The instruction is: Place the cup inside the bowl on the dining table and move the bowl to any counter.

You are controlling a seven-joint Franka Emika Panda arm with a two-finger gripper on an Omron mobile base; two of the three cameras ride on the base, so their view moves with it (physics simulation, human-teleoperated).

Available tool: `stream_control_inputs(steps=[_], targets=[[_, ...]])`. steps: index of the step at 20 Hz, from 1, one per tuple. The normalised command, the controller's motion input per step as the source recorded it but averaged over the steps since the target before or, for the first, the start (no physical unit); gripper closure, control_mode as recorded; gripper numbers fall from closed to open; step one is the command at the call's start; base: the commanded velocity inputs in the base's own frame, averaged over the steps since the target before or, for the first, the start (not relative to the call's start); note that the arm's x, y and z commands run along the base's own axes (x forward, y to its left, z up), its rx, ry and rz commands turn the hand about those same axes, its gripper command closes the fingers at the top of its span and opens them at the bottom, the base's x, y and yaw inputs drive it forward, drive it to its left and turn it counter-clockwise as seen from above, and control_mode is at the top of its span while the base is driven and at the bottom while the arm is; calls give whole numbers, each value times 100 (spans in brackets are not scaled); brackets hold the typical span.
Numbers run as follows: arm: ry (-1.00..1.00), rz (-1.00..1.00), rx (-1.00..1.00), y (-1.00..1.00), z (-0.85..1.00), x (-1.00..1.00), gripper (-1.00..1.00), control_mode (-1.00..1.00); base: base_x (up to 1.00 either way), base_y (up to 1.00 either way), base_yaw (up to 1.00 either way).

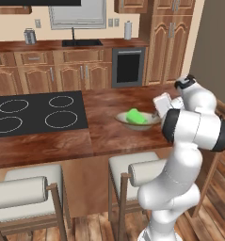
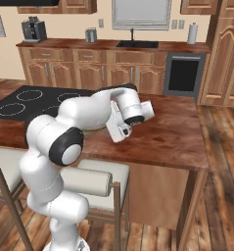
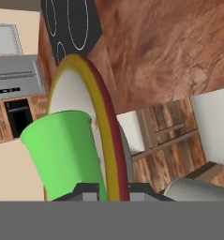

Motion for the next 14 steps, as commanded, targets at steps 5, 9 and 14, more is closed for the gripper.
stream_control_inputs(steps=[5, 9, 14], targets=[[-3, 1, 0, 0, 8, -64, 100, -100, 0, 0, 0], [-6, 1, 0, 0, 14, -66, 100, -100, 0, 0, 0], [-5, 1, 0, 0, 15, -61, 100, -100, 0, 0, 0]])
